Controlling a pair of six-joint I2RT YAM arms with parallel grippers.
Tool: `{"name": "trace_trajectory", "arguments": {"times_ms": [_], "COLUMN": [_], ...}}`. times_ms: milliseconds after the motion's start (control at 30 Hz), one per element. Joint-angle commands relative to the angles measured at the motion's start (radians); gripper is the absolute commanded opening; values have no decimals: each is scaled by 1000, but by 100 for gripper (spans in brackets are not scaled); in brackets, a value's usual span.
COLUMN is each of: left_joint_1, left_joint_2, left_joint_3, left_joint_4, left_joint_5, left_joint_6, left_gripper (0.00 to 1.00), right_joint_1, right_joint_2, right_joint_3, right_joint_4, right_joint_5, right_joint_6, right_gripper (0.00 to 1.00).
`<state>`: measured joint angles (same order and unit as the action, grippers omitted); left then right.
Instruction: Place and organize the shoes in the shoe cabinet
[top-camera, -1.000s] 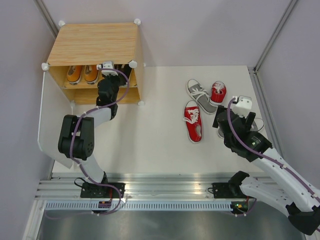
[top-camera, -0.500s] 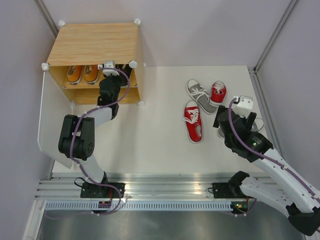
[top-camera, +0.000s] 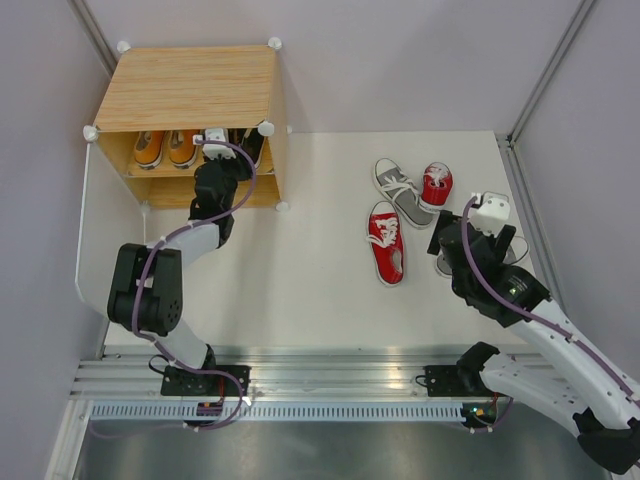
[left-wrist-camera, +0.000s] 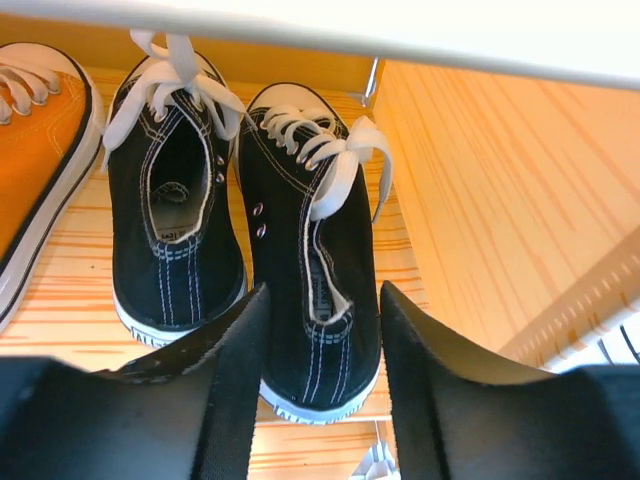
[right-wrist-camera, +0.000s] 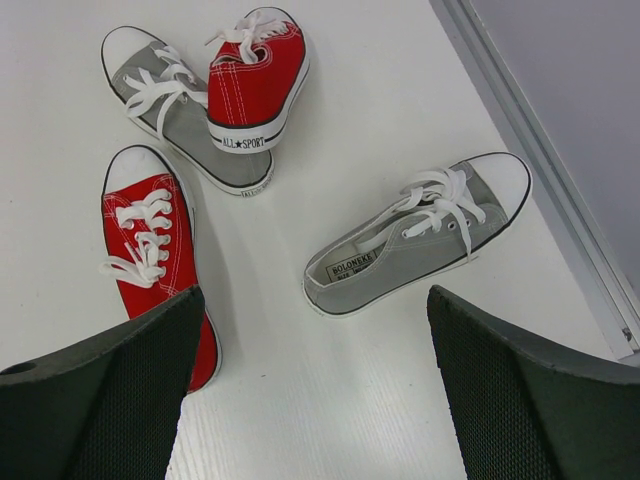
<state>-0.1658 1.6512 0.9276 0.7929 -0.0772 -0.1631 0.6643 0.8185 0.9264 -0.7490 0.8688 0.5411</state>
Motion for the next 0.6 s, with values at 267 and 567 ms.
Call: {"name": "trace_trajectory", "arguments": {"times_ms": [267, 567], "left_joint_1": [-5, -8], "left_joint_2": [-24, 38], "left_joint_3": [-10, 91], "left_joint_4": [-30, -12], "left_joint_5": [20, 27], "left_joint_6": [30, 30], "left_gripper": [29, 2], "right_joint_1": [-3, -3], "right_joint_2": [-21, -13], "right_joint_3": [-1, 3], "right_joint_4": [22, 28], "right_joint_5": [4, 9], "right_joint_6": [-6, -15], "right_gripper": [96, 96]}}
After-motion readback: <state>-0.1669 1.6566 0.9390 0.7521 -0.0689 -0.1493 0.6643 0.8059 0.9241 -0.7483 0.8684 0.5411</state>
